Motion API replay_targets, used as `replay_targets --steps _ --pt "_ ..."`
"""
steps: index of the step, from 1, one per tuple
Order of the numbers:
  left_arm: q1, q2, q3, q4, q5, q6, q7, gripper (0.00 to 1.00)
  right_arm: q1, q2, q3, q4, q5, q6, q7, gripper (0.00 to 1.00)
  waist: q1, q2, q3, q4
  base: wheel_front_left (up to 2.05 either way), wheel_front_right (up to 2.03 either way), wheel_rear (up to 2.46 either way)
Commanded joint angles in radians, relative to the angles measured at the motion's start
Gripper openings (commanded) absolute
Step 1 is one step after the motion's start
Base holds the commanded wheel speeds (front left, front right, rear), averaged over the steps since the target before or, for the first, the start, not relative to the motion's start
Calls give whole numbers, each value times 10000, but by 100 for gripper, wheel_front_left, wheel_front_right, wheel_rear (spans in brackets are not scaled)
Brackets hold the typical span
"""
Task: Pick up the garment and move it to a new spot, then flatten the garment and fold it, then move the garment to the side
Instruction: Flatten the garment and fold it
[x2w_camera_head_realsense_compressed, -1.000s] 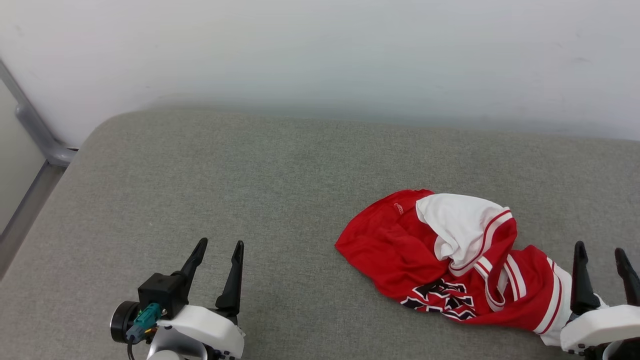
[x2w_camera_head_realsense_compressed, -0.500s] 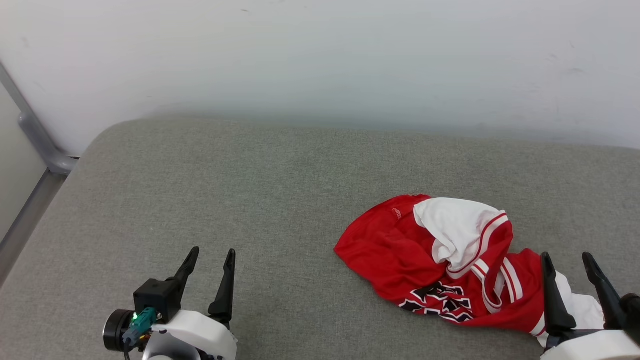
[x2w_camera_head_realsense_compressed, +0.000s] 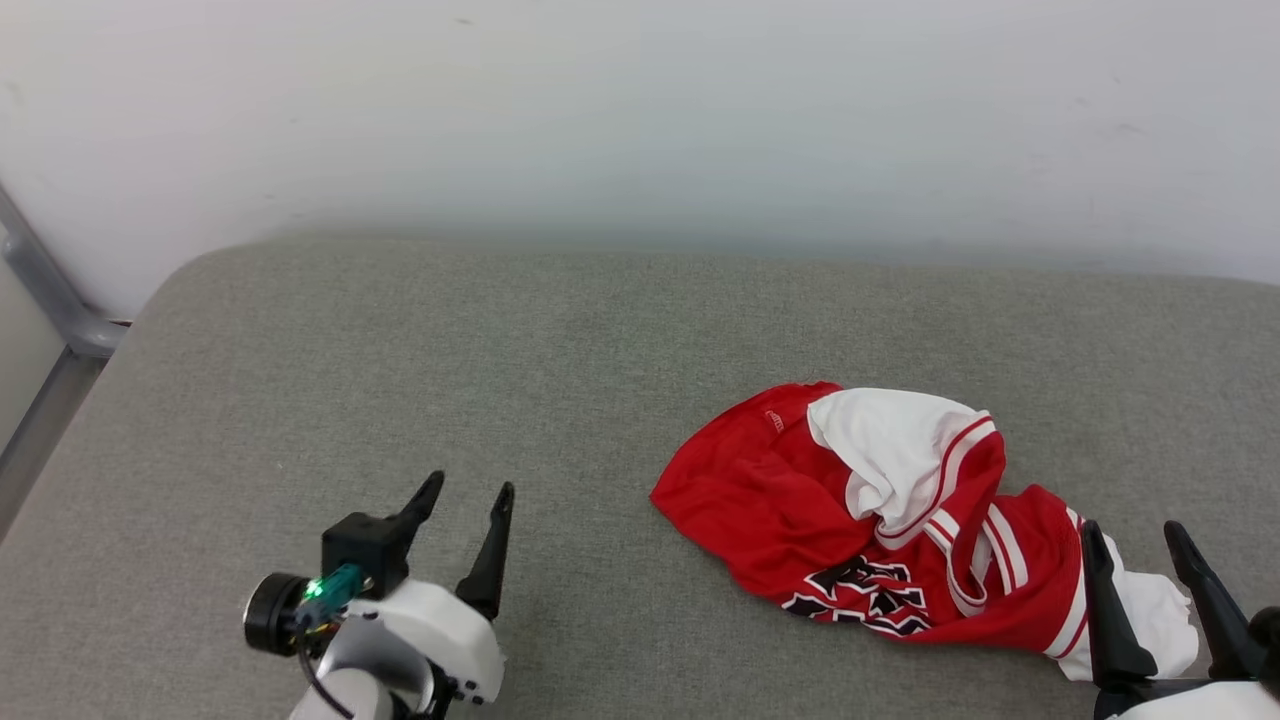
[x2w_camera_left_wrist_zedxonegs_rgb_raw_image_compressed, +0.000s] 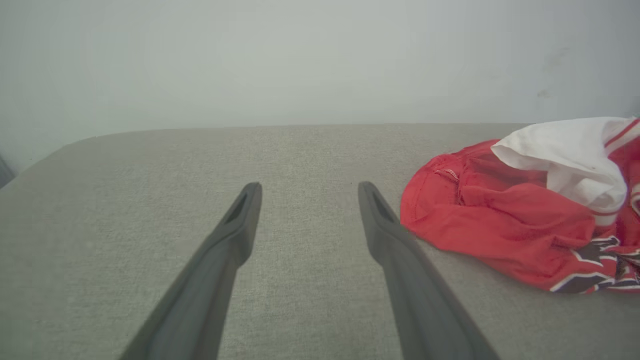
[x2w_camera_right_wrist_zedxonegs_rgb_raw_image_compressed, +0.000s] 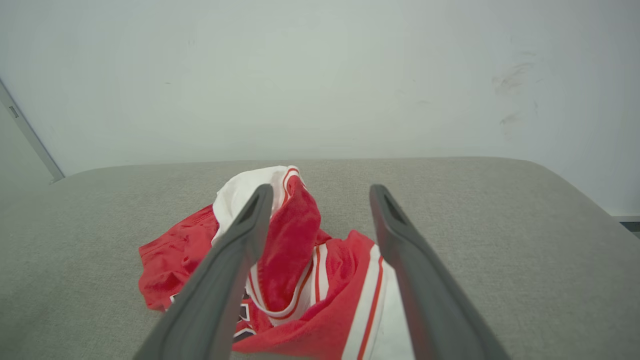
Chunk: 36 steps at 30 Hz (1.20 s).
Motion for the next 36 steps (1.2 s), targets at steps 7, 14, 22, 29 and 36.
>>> replay_targets --steps 7,14,22,29,36 --pt "-1589 344 -2017 185 -845 -76 1621 100 -438 -10 267 -83 -87 -6 54 100 0 0 516 -400 0 0 0" --pt "-3118 1245 -4313 426 -2277 -70 3229 100 -882 -8 585 -85 -91 -6 -73 100 0 0 1209 -1008 0 0 0" --pt "-4735 2163 -6394 1190 -3508 -72 4477 100 -1411 -5 744 -132 28 -6 -276 100 0 0 2291 -1671 0 0 0" --pt "-5953 2857 -8318 1738 -4462 -72 5528 100 -1731 -5 835 175 244 -5 -614 100 0 0 2938 -2020 0 0 0" --pt "-6227 3319 -10384 1885 -5696 -89 7007 43 -1840 -6 879 452 336 -5 -811 100 0 0 2972 -2130 0 0 0"
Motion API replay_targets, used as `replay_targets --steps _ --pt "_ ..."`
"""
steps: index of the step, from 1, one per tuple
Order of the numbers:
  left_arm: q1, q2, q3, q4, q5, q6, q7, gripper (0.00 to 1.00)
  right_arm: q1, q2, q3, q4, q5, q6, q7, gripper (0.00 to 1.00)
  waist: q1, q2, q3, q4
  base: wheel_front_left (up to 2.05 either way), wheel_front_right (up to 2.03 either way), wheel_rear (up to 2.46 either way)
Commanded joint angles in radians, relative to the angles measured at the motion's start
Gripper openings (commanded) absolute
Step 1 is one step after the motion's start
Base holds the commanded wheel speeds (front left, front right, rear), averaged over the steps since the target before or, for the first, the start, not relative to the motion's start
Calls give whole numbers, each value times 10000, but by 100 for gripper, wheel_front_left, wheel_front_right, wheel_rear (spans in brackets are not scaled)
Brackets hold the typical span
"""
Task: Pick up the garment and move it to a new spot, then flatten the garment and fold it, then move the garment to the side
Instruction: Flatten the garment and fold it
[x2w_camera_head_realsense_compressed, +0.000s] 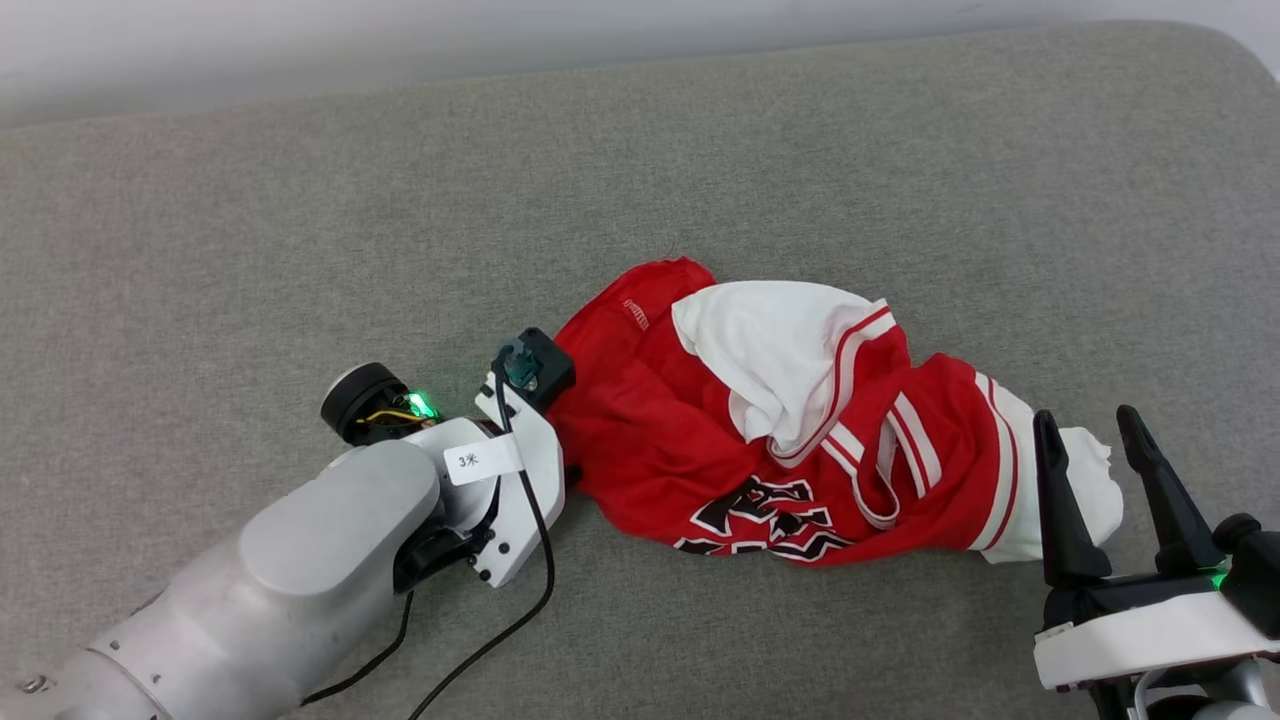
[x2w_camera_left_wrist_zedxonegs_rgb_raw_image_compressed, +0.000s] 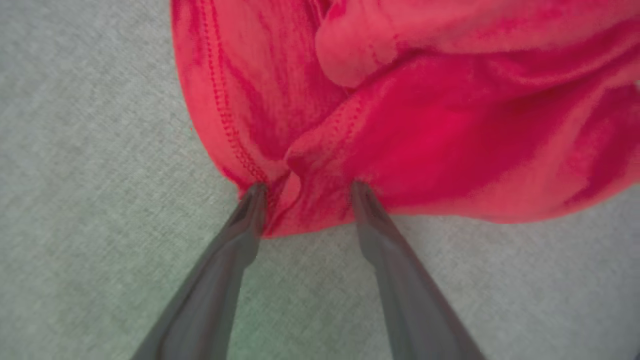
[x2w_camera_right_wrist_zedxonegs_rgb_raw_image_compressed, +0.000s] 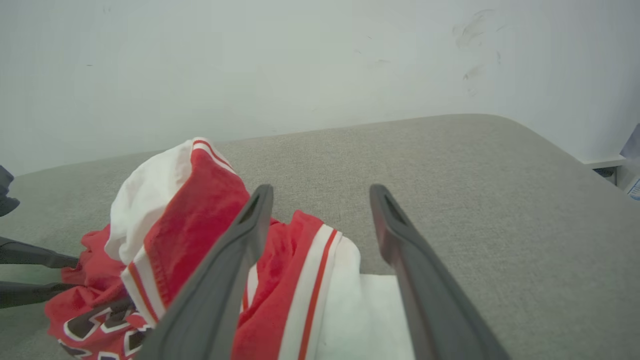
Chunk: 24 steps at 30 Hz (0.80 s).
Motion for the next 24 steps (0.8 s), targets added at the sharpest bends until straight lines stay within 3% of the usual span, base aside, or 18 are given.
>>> replay_targets --steps 1,2,13,19,24 --pt "784 127 -661 289 -135 -51 522 4 -73 -1 1 34 51 -5 -39 100 -1 0 -33 -9 0 0 0" --pt "703 184 -776 244 -275 -51 495 0 -75 -1 -4 76 60 -5 -58 100 -1 0 -84 -13 0 0 0" --pt "480 196 -267 669 -562 163 -2079 0 374 -2 -110 263 56 -5 230 100 -1 0 -1056 625 0 0 0" --pt "1417 648 232 291 -970 919 -2944 0 596 -2 -203 153 -42 -5 507 100 -1 0 -1676 1251 0 0 0" --pt "2677 1366 700 -497 -1638 1744 -3415 0 782 -2 -261 57 -79 -5 627 100 -1 0 -2000 1721 0 0 0"
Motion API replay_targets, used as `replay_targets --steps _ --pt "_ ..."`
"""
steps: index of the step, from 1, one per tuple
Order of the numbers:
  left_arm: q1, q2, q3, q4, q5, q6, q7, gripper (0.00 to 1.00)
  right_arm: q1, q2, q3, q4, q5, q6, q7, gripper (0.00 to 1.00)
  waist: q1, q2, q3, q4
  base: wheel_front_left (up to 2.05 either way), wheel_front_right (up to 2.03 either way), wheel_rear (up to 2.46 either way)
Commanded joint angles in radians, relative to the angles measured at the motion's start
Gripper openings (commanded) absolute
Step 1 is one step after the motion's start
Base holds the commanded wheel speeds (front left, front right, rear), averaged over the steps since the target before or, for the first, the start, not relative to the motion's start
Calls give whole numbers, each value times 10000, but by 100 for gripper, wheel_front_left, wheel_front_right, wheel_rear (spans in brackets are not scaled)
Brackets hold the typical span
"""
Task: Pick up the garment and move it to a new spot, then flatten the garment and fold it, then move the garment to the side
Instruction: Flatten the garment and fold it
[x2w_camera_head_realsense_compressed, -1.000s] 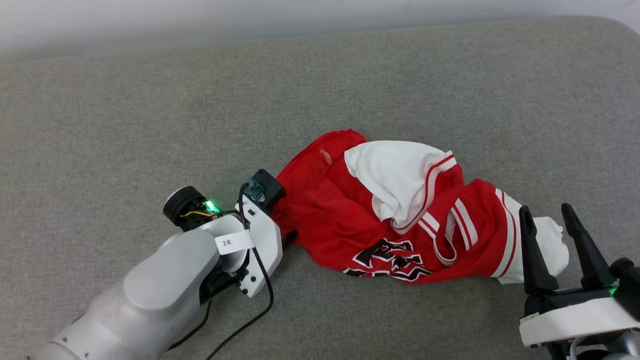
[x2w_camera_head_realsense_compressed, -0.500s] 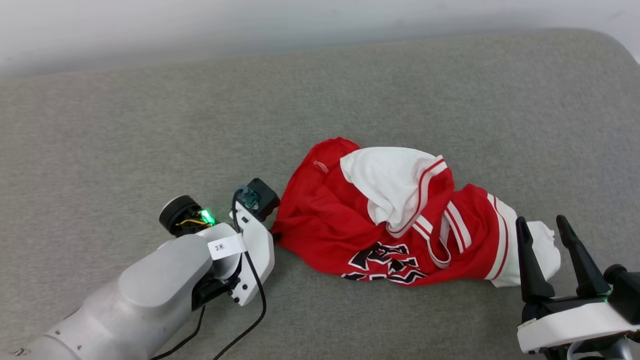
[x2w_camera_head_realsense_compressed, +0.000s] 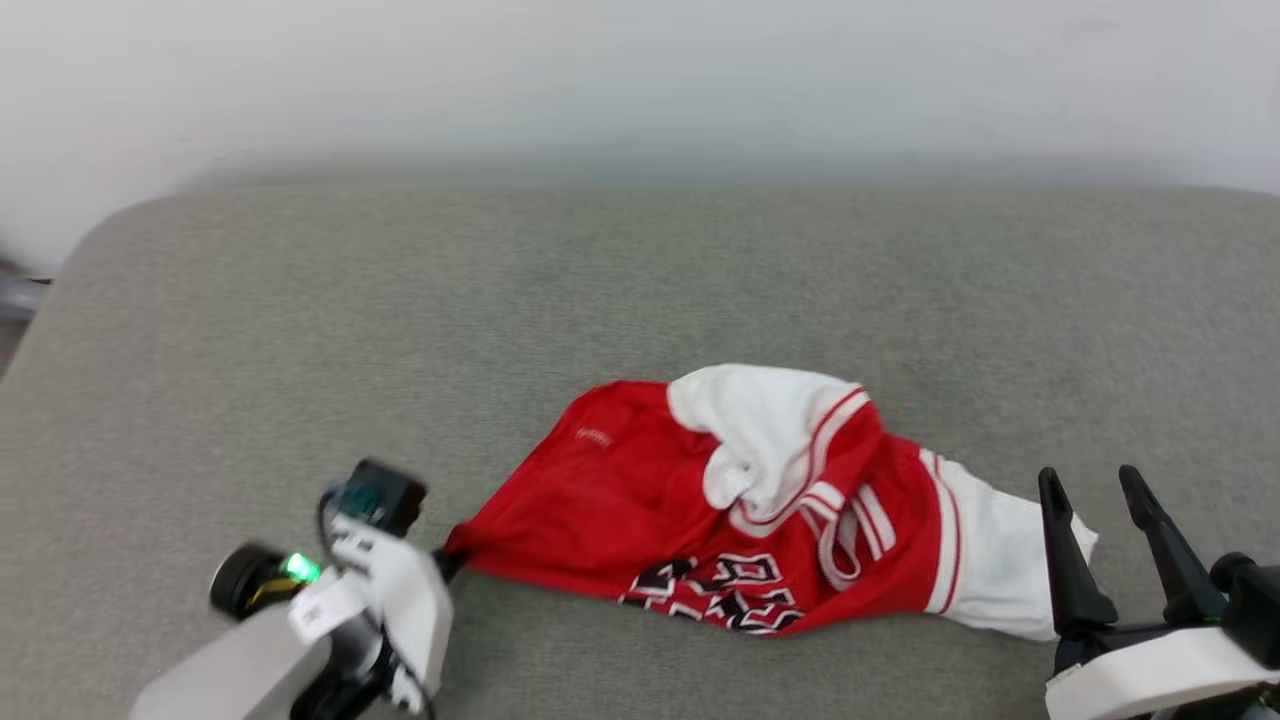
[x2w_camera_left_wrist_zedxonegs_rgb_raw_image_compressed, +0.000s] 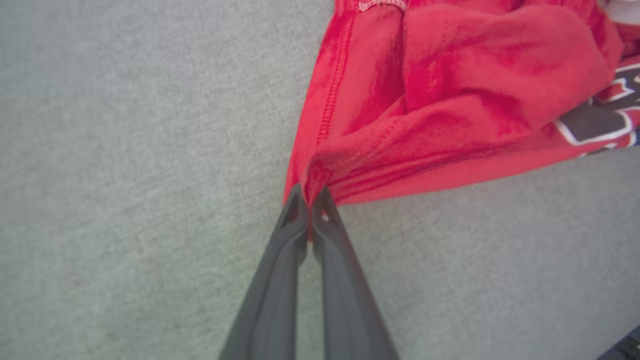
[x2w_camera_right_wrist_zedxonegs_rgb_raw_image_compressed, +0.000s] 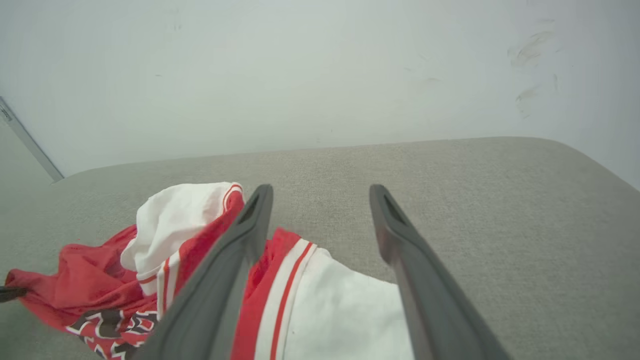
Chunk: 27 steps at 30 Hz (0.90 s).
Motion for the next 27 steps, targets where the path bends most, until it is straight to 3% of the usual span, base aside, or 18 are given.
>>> replay_targets --steps 1,5,9,14,19,20,21,27 --pt "401 156 95 -193 -168 190 -105 0 130 -2 -37 -50 -49 -3 31 100 1 0 -221 318 0 0 0" --pt "1731 786 397 -958 -872 909 -314 0 257 -2 -18 -91 -72 -3 123 100 1 0 -436 590 0 0 0" --pt "3097 950 609 -1654 -1700 1505 -551 0 353 -1 -22 -127 -121 -3 175 100 1 0 -623 792 0 0 0" --pt "4508 568 649 -2042 -2469 1943 -909 0 534 -2 59 -171 -234 -3 325 100 1 0 -950 941 0 0 0" --pt "4854 146 568 -2138 -2547 1987 -1203 0 618 -2 185 -305 -279 -3 495 100 1 0 -1131 1007 0 0 0" --pt "4770 117 574 -2139 -2417 2018 -1341 41 639 -4 179 -330 -271 -3 531 100 1 0 -1156 1016 0 0 0" --pt "4666 74 598 -2130 -2304 2067 -1483 100 660 -2 178 -353 -267 -3 576 100 1 0 -1184 1024 0 0 0" --pt "4086 -27 1064 -2007 -1366 2831 -2956 100 706 -2 144 -485 -295 -3 740 100 1 0 -1333 1029 0 0 0"
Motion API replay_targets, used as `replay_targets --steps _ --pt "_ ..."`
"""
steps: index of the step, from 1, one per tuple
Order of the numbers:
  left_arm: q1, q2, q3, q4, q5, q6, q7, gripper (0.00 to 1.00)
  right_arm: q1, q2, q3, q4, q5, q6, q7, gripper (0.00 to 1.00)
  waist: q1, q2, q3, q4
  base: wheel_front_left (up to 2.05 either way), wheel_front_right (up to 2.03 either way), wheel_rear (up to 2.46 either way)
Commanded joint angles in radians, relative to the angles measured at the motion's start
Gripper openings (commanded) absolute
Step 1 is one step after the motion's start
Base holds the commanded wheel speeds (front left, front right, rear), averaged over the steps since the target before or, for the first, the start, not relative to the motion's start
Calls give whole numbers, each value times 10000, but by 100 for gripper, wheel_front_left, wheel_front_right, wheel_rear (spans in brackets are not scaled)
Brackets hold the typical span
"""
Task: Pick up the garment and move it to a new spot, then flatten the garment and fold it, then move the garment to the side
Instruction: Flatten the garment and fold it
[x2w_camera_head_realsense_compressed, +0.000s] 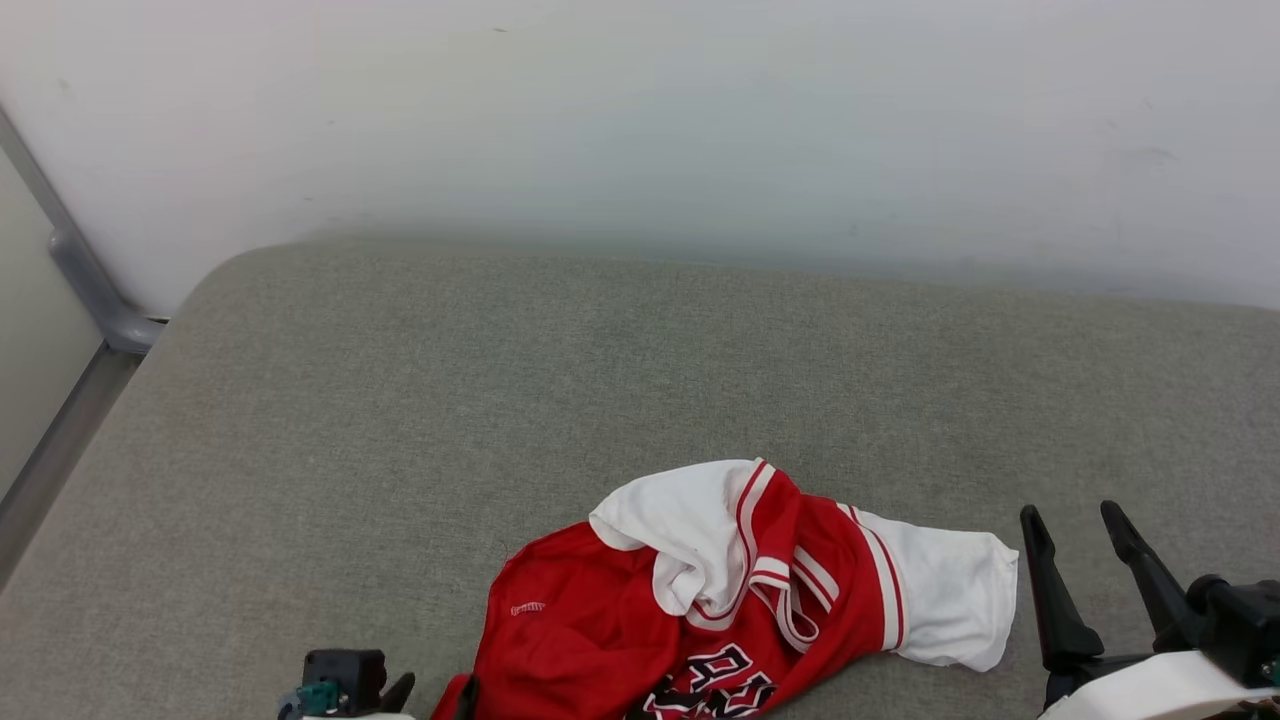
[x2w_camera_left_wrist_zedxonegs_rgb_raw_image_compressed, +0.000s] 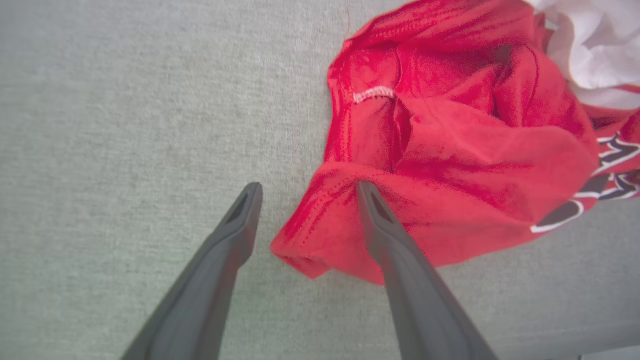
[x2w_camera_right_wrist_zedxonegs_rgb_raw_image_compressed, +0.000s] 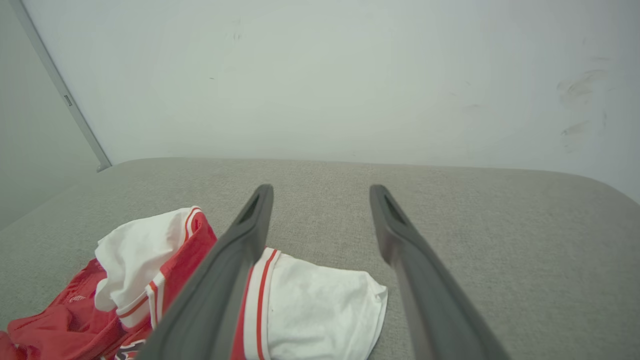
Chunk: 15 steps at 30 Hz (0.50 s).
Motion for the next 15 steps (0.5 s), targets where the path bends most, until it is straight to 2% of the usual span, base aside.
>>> replay_targets --steps 1,4,7,11,15 --pt "-147 -96 134 -17 144 109 -273 100 89 -2 -26 -75 -41 -3 42 100 1 -1 -36 -5 0 0 0" --pt "-476 -87 536 -93 567 351 -719 100 114 -2 -57 -126 -21 -3 50 100 1 -1 -72 -20 0 0 0" --pt "-715 -168 902 -248 901 375 -897 100 98 -2 -66 -171 6 -3 91 100 1 -1 -71 -52 0 0 0" --pt "-1206 -212 1013 -381 987 -50 -703 100 74 -2 -91 -237 21 -3 140 100 1 -1 -29 -113 0 0 0" --pt "-1964 -316 787 -369 678 -718 369 100 -29 -2 -38 -274 -34 -3 209 100 1 -1 73 -241 0 0 0"
